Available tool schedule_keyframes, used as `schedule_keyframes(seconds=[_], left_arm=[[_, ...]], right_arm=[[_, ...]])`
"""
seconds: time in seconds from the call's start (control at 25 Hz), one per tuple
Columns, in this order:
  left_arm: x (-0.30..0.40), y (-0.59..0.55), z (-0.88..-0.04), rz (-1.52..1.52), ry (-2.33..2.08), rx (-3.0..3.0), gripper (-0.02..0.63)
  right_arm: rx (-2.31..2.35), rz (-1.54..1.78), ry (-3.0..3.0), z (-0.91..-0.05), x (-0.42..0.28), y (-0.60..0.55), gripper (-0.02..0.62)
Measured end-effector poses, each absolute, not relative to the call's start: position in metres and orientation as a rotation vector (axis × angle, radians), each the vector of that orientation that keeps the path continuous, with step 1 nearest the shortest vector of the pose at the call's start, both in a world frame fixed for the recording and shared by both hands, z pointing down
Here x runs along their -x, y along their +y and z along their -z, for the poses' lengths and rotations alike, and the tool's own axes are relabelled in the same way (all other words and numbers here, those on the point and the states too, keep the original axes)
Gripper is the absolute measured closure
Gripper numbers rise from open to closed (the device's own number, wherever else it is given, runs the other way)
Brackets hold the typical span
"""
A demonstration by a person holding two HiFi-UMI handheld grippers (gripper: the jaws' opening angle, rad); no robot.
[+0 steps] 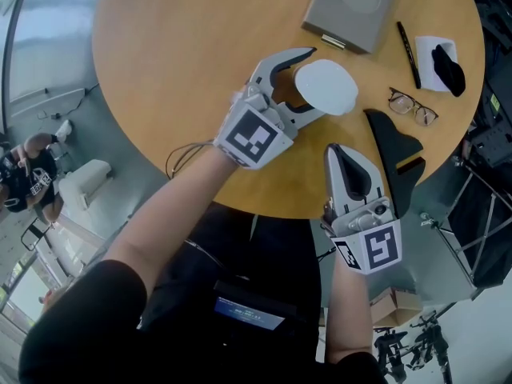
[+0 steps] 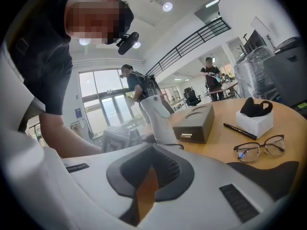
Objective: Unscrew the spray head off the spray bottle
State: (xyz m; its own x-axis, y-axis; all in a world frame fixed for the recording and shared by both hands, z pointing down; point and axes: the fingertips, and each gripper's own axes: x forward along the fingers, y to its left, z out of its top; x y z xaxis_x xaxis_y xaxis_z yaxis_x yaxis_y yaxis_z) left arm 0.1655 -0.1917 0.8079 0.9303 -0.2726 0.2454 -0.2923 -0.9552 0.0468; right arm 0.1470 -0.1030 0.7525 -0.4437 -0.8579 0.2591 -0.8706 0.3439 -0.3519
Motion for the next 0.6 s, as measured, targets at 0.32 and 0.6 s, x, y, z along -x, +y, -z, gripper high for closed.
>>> schedule_keyframes(seconds=[0.32,0.6], left_arm=[[-0.165,-0.185,-0.803,-0.397,-0.386,-3.017,0.301],[-0.15,-0.175,-0.766,-0.449,-0.364,-2.991,0.301]], right_arm=[[-1.619,-0.69,-2.566,-0.743,-0.147,-0.102,0.568],[-1.564,-0.644,-2.605,-0.7,-0.139,-0.103,0.568]])
